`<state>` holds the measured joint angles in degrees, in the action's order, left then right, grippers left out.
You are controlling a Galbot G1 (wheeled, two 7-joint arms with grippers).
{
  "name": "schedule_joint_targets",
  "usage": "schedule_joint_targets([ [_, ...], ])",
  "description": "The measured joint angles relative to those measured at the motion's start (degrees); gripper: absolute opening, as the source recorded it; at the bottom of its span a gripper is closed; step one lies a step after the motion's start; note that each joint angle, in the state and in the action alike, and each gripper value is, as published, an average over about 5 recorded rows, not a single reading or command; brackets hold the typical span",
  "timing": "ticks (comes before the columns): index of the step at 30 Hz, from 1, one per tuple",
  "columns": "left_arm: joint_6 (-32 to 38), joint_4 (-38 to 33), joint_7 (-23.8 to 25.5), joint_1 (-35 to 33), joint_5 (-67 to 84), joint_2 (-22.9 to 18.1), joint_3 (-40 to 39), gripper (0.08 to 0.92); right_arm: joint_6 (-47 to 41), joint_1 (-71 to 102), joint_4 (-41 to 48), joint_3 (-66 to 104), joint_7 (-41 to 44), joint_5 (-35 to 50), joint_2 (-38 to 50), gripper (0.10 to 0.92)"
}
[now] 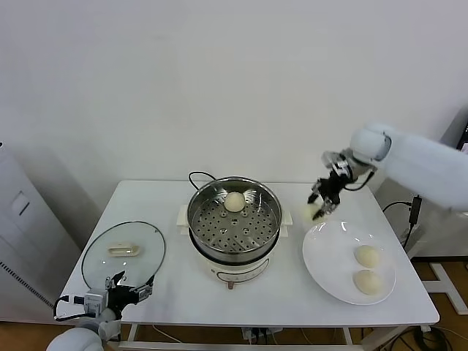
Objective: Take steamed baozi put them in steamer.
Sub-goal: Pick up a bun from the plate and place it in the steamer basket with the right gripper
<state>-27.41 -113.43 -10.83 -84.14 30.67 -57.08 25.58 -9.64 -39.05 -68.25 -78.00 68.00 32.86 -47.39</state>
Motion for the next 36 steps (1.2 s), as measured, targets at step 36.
schedule_joint_targets([
  [36,0.5,0.0,-0.1,-0.8,0.0,0.1,0.4,0.823,-17.0,3.2,1.9,-4.9,-20.4,19.5,-24.2,0.471],
])
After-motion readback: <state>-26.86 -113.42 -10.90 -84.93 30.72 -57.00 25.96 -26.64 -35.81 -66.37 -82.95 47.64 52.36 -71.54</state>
